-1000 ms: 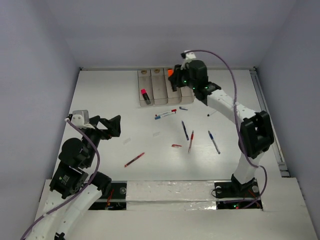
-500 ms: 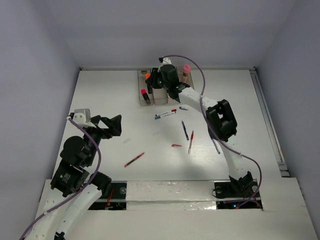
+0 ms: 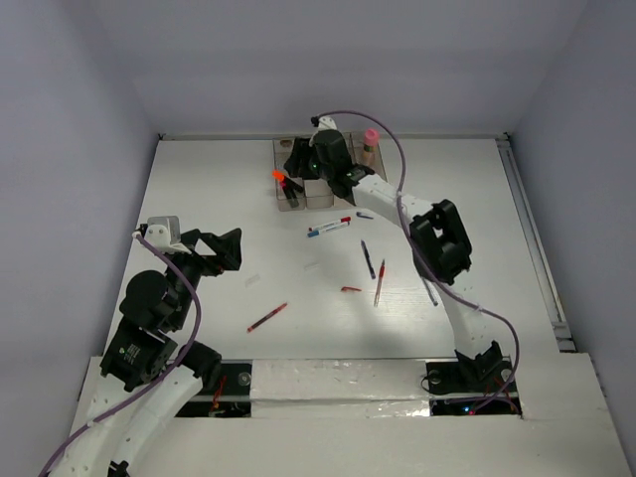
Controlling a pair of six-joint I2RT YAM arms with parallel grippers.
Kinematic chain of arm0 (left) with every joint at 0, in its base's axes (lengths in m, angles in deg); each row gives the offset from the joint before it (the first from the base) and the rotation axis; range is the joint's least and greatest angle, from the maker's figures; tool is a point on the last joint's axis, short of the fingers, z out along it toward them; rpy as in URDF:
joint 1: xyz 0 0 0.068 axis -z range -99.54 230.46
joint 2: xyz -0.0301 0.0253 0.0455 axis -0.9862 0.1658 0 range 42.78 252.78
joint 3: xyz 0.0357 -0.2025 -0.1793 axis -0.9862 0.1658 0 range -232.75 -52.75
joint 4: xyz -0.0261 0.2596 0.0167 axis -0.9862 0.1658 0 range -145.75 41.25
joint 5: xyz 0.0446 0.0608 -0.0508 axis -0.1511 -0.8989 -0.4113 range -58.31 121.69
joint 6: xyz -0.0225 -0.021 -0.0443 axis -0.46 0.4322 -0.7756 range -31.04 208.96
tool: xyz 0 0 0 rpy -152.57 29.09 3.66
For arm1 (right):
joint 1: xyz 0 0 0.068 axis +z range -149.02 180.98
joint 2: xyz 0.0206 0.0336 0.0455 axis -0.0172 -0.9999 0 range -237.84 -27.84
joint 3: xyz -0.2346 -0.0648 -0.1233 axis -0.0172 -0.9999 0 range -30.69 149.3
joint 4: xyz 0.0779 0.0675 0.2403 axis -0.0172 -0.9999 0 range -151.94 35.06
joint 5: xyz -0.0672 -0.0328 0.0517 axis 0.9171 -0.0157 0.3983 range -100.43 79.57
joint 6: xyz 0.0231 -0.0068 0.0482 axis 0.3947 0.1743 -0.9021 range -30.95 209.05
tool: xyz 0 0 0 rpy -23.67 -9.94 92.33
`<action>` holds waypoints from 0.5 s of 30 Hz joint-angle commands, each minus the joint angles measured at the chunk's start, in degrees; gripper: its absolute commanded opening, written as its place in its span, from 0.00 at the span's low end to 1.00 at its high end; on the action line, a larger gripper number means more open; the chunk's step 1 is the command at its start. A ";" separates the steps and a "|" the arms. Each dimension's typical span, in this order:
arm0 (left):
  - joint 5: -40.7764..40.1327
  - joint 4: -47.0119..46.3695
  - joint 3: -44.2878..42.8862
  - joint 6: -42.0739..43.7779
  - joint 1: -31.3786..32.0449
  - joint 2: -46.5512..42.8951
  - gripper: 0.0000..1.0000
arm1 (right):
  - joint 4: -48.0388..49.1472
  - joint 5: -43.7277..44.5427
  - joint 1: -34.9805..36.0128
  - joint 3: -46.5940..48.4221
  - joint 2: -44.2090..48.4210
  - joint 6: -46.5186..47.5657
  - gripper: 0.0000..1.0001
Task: Sort the stationery into containers
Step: Place the stationery in the storage box.
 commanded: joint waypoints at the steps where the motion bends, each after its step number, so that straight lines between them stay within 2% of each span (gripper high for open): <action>1: -0.29 -2.11 0.05 0.28 -0.17 -0.41 0.99 | 2.77 9.86 -0.34 -11.48 12.44 2.37 0.54; 2: -0.28 -2.20 0.05 0.28 -0.17 -0.67 0.99 | 3.30 11.71 -1.65 -15.64 17.95 2.29 0.50; 3: -0.20 -2.11 0.14 0.28 -0.17 -1.20 0.99 | 3.92 14.77 -2.62 -19.77 20.96 1.76 0.37; 4: 0.06 -2.28 0.14 0.28 -0.17 -1.46 0.99 | 4.36 15.85 -3.85 -27.82 23.78 1.50 0.35; 6: 0.51 -2.46 0.14 0.20 -0.17 -2.34 0.99 | 2.35 18.66 -8.59 -34.11 31.14 0.10 0.27; 8: 1.21 -2.72 0.23 0.20 -0.17 -3.04 0.99 | -2.21 20.51 -12.10 -41.83 35.30 -0.44 0.25; 10: 1.12 -2.72 0.23 0.20 0.44 -3.92 0.99 | -7.82 20.78 -17.21 -44.94 39.35 -1.84 0.28; 13: 0.95 -2.72 0.14 0.20 0.97 -4.98 0.99 | -12.40 23.76 -21.26 -49.26 41.38 -1.49 0.53; 14: 1.03 -2.64 0.23 0.20 0.97 -5.24 0.99 | -13.38 24.99 -22.05 -49.61 41.12 -1.32 0.65; 15: 1.03 -2.64 0.23 0.20 1.50 -5.50 0.99 | -14.35 25.43 -22.75 -49.79 40.77 -1.41 0.70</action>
